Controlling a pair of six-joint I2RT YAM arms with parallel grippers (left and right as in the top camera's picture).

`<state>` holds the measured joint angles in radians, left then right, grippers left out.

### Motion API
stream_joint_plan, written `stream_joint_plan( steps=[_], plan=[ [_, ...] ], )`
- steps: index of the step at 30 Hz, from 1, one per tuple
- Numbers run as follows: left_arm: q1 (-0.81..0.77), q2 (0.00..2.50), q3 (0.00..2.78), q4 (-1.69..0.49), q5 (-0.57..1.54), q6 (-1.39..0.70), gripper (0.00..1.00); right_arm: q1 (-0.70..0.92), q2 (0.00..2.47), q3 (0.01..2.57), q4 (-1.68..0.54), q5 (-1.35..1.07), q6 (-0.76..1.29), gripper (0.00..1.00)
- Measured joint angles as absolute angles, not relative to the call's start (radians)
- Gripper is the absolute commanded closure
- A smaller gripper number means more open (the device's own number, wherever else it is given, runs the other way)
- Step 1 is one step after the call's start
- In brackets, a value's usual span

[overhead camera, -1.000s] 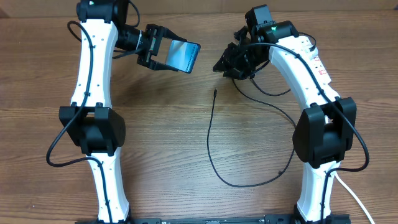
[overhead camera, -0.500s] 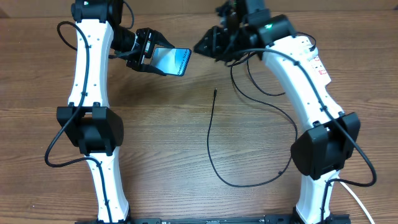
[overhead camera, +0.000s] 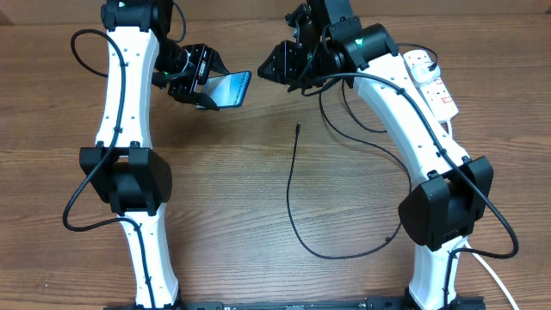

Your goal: Plug charger to phone and switch on socket

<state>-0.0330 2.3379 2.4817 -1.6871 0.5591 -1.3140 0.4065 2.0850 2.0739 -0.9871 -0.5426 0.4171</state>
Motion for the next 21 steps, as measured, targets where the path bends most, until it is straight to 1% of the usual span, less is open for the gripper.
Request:
stream_joint_plan(
  steps=[5, 12, 21],
  plan=[
    [-0.033, 2.338, 2.482, -1.687, 0.515, -1.333, 0.96, 0.406, 2.085, 2.074, -0.977, -0.543, 0.42, 0.51],
    [-0.039, 2.338, 2.482, -1.687, 0.486, -1.345, 0.96, 0.424, 2.085, 2.074, -0.981, -0.542, 0.424, 0.52],
    [-0.073, 2.338, 2.482, -1.687, 0.439, -1.356, 0.96, 0.51, 2.09, 2.074, -0.963, -0.54, 0.457, 0.51]
  ],
)
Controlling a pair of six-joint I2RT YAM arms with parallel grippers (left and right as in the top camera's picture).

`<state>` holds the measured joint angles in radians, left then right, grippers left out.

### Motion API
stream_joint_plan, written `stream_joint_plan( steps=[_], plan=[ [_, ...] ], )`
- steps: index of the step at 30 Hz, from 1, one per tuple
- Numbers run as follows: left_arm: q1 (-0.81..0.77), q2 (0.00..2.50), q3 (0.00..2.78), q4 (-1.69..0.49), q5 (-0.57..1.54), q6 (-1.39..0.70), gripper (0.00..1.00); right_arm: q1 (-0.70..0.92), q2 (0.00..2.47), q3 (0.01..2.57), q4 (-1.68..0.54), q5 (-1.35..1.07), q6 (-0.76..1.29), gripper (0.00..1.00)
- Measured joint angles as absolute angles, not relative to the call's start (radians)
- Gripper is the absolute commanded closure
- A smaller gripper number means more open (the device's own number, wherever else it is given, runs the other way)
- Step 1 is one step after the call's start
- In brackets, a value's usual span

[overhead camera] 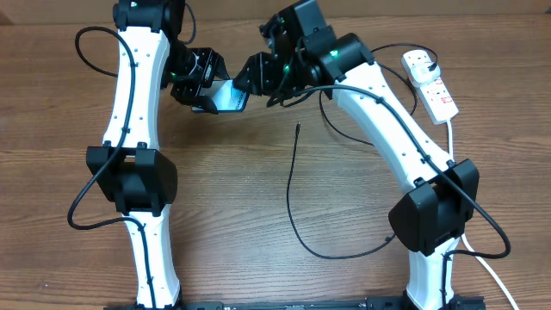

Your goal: Plug charger to phone and switch on socket

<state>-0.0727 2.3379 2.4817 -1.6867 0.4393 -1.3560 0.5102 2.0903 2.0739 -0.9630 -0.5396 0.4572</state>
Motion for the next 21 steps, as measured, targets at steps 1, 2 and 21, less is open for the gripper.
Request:
stream_joint_plan(
  steps=[1, 2, 21],
  plan=[
    [-0.073, 2.338, 2.482, -1.687, 0.437, -1.356, 0.96, 0.515, 2.091, 2.074, -0.963, -0.537, 0.464, 0.52],
    [-0.076, 2.338, 2.482, -1.687, 0.433, -1.356, 0.96, 0.519, 2.092, 2.074, -0.966, -0.528, 0.472, 0.52],
    [-0.093, 2.338, 2.482, -1.686, 0.407, -1.356, 0.96, 0.547, 2.151, 2.074, -0.964, -0.445, 0.598, 0.56]
  ],
)
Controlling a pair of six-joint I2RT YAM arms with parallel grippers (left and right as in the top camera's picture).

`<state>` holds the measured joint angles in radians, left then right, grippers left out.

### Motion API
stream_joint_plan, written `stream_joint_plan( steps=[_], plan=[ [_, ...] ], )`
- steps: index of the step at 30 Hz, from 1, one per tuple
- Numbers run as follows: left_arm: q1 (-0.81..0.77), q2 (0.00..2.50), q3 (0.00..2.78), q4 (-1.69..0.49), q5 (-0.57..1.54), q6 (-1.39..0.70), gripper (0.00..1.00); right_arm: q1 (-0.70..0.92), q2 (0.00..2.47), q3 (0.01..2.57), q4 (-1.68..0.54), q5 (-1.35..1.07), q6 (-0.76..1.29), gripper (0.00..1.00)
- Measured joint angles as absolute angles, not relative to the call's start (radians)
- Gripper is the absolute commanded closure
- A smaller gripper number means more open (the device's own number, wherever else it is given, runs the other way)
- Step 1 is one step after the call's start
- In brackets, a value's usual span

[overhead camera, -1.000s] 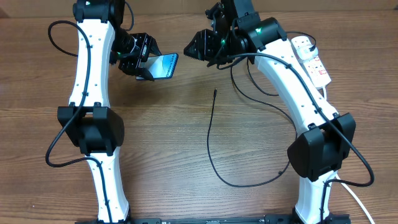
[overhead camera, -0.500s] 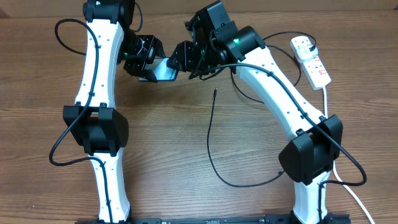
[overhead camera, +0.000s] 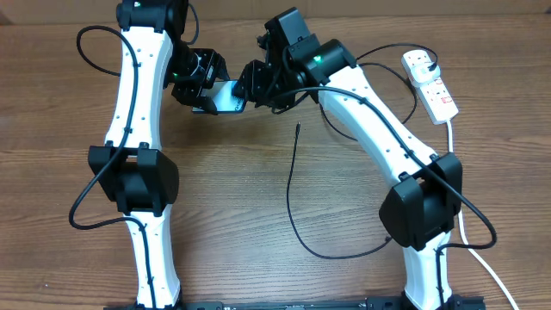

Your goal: Plug charger to phone and switch on socket

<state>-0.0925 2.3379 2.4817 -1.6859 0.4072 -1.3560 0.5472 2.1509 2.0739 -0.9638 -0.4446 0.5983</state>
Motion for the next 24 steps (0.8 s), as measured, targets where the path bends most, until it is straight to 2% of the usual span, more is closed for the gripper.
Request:
stream_joint_plan(
  steps=[10, 21, 24],
  plan=[
    [-0.107, 2.338, 2.482, -1.684, 0.407, -1.356, 0.96, 0.585, 2.156, 2.074, -0.942, -0.414, 0.677, 0.68],
    [-0.107, 2.338, 2.482, -1.672, 0.407, -1.36, 0.96, 0.586, 2.156, 2.074, -0.938, -0.401, 0.716, 0.96],
    [-0.107, 2.338, 2.482, -1.683, 0.41, -1.363, 0.96, 0.587, 2.161, 2.071, -0.946, -0.392, 0.714, 0.96]
  ],
)
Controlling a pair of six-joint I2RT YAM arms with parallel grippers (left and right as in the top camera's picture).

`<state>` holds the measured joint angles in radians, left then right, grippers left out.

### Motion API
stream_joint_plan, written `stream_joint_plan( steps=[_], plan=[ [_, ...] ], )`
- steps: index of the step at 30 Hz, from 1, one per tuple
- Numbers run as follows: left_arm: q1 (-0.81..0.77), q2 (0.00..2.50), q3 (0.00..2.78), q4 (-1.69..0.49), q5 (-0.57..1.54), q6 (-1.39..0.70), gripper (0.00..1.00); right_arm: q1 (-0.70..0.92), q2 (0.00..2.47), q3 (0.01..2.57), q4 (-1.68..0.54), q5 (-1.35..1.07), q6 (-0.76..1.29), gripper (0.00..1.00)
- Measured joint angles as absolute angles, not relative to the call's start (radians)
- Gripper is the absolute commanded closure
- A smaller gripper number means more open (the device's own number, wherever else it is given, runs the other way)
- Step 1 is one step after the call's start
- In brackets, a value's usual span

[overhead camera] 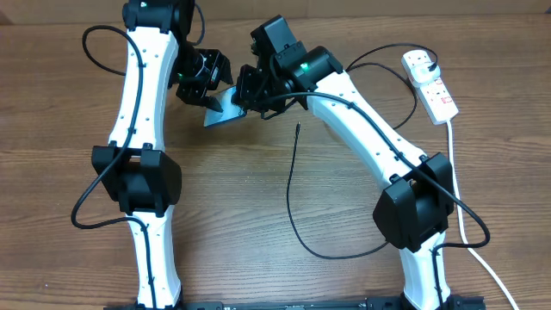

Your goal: Plug charger to phone and switch on socket

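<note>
The phone (pixel 220 112) hangs tilted above the back of the table, only its pale blue-grey face showing. My left gripper (pixel 209 84) is shut on its upper left end. My right gripper (pixel 247 93) has come in from the right and its fingers overlap the phone's right end; the overhead view does not show whether they grip it. The black charger cable (pixel 289 194) lies loose on the wood, its plug tip (pixel 297 127) just below and to the right of the phone and apart from both grippers. The white socket strip (pixel 433 82) lies at the back right.
The cable loops across the middle of the wooden table (pixel 69 189) toward the right arm's base. A white lead (pixel 455 181) runs from the socket strip down the right side. Black arm cables hang beside both arms.
The right gripper has moved a little further left onto the phone's right end. The phone has tipped and sits lower, its face now pale instead of bright. The cable has not moved.
At first my left gripper held the phone with its screen facing up, and the right gripper hung apart to its right. Moment by moment the right gripper was closer to the phone. Now both grippers meet at the tilted phone, while the cable lies unmoved.
</note>
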<state>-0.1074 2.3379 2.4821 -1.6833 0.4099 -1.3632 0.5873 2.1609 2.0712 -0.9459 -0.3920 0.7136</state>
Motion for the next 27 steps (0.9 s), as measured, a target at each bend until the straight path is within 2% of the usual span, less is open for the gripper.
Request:
stream_joint_plan(
  steps=[10, 15, 17, 21, 24, 27],
  plan=[
    [-0.109, 2.338, 2.482, -1.665, 0.41, -1.36, 0.96, 0.598, 2.17, 2.071, -0.963, -0.408, 0.71, 0.96],
    [-0.103, 2.338, 2.482, -1.683, 0.402, -1.329, 0.86, 0.548, 2.17, 2.071, -0.979, -0.387, 0.694, 0.96],
    [-0.1, 2.338, 2.482, -1.675, 0.399, -1.284, 0.54, 0.516, 2.17, 2.071, -0.992, -0.385, 0.683, 0.96],
    [-0.087, 2.338, 2.482, -1.634, 0.405, -1.12, 0.13, 0.426, 2.17, 2.071, -0.992, -0.402, 0.661, 0.96],
    [-0.079, 2.338, 2.482, -1.626, 0.416, -0.983, 0.02, 0.374, 2.17, 2.071, -0.963, -0.435, 0.657, 0.96],
    [-0.078, 2.338, 2.482, -1.626, 0.426, -0.879, 0.0, 0.332, 2.17, 2.071, -0.922, -0.476, 0.689, 0.96]
  ],
)
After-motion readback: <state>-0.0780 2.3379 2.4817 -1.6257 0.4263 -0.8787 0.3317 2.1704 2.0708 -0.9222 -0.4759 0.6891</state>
